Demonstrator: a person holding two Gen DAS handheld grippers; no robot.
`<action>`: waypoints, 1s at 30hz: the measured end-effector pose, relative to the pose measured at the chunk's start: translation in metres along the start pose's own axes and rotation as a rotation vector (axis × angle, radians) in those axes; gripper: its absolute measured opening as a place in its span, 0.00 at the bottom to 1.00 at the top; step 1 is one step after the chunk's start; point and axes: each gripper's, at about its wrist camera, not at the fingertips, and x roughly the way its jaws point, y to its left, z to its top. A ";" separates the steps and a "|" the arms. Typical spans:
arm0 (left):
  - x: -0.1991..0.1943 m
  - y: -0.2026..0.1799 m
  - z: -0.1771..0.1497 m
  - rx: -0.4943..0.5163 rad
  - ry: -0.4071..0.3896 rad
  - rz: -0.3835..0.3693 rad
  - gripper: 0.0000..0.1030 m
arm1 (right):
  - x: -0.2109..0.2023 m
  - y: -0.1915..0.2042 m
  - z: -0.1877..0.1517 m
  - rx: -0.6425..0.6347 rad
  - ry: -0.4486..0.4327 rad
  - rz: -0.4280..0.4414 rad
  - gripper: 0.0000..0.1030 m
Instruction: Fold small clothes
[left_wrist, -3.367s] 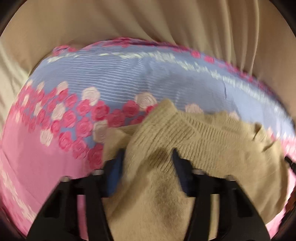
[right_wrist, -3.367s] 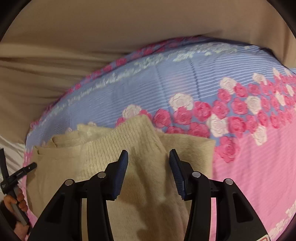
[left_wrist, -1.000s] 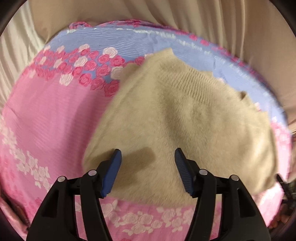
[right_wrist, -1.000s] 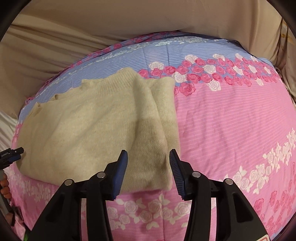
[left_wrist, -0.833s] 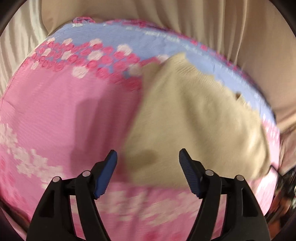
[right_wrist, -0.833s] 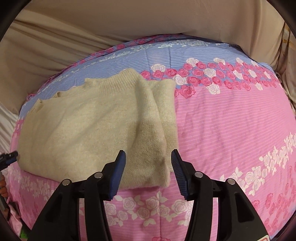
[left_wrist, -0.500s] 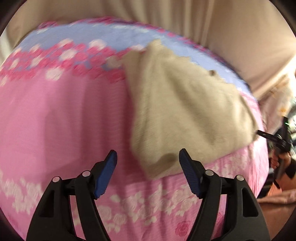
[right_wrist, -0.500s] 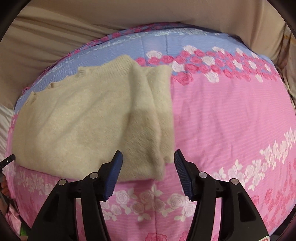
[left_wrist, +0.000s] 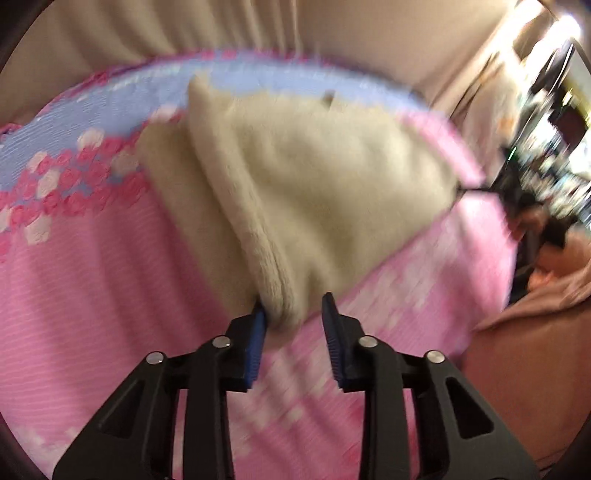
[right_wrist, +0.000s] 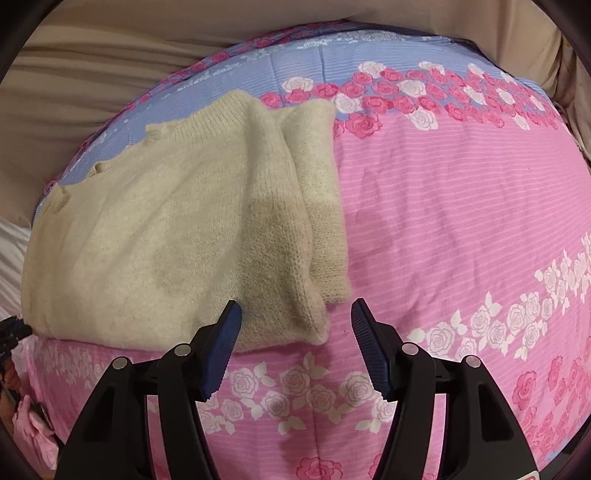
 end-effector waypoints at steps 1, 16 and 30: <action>0.010 0.005 -0.003 -0.006 0.069 0.053 0.23 | 0.003 0.001 0.000 0.002 0.006 0.002 0.58; 0.020 0.022 -0.012 -0.500 -0.106 0.087 0.84 | 0.032 0.004 0.006 0.081 0.046 0.031 0.63; 0.004 0.005 -0.030 -0.738 -0.326 -0.046 0.89 | 0.028 -0.009 0.015 0.188 0.050 0.136 0.63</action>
